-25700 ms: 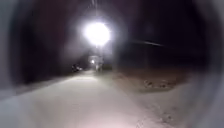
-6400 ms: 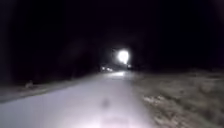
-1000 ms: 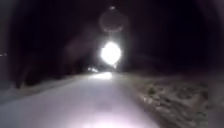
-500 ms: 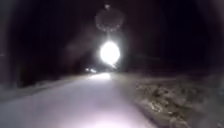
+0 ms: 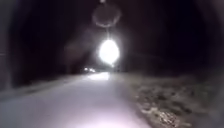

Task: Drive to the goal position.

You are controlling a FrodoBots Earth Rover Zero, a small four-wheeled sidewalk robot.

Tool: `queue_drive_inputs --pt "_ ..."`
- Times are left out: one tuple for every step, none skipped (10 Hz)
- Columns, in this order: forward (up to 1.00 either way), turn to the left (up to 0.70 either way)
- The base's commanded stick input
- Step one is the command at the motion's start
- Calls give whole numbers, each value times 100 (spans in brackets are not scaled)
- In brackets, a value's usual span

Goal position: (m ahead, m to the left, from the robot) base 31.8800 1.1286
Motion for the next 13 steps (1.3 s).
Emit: queue_drive_inputs --pt "100 40" --pt "100 38" --pt "100 0" --pt "100 0" --pt "100 0" --pt "100 18" --pt "100 37" --pt "100 40" --pt "100 28" --pt "100 3" --pt "100 0" --pt "100 0" --pt "100 0"
